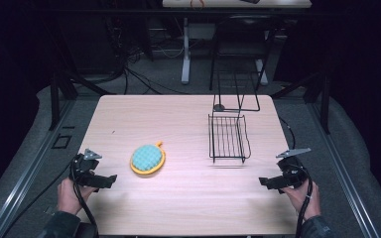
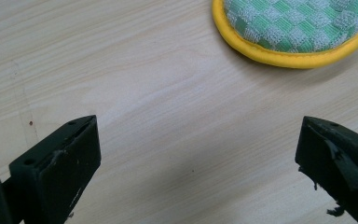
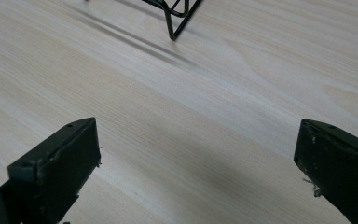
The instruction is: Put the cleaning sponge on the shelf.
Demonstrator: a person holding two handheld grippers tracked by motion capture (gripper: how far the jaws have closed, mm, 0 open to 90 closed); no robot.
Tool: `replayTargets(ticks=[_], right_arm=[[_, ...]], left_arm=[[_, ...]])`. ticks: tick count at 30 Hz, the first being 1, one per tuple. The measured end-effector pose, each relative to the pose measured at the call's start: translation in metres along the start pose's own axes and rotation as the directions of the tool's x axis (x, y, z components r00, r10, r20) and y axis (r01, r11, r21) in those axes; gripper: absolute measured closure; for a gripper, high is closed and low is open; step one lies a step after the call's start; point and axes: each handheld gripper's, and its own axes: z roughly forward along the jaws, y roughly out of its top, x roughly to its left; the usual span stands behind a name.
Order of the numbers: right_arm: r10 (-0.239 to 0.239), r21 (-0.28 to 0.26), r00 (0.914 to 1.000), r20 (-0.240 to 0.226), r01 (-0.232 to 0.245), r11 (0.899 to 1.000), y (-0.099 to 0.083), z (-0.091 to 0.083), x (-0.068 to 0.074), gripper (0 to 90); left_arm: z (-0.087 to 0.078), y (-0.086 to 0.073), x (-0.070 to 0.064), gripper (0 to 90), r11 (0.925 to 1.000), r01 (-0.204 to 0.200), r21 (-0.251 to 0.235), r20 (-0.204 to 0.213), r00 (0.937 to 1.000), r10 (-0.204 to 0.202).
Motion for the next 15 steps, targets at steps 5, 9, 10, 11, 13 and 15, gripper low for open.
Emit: replayTargets(ticks=[5,9,10,11,13,15], right_arm=[[-0.003,0.005,1.0000,0.003,0.003,1.000,0.0004,0.0003,0.0011,0.0],[-0.010,0.008,0.9999,0.007,0.010,1.000,0.0009,0.0014,0.0014,0.0],[-0.008,0.010,1.0000,0.004,0.008,1.000,0.0010,0.0019,0.0022,0.0],[-0.008,0.010,1.0000,0.004,0.008,1.000,0.0010,0.0019,0.0022,0.0],[-0.012,0.019,0.9999,0.005,0.012,1.000,0.0012,0.0015,0.0025,0.0],[-0.019,0.017,0.9998,0.008,0.019,1.000,0.0007,0.0023,0.0027,0.3]], left_arm=[[-0.0009,0.0013,-0.0014,0.2,1.0000,-0.001,-0.002,0.010,1.0000,0.001],[-0.0005,0.0037,-0.0036,0.3,1.0000,-0.008,-0.005,0.018,0.9998,0.008],[-0.0004,0.0044,-0.0045,0.2,1.0000,-0.008,-0.006,0.023,0.9997,0.008],[-0.0005,0.0053,-0.0048,0.2,0.9999,-0.016,-0.005,0.027,0.9995,0.016],[-0.0003,0.0074,-0.0076,0.2,0.9997,-0.020,-0.017,0.031,0.9993,0.020],[-0.0010,0.0089,-0.0088,0.2,0.9995,-0.029,-0.012,0.037,0.9989,0.029]])
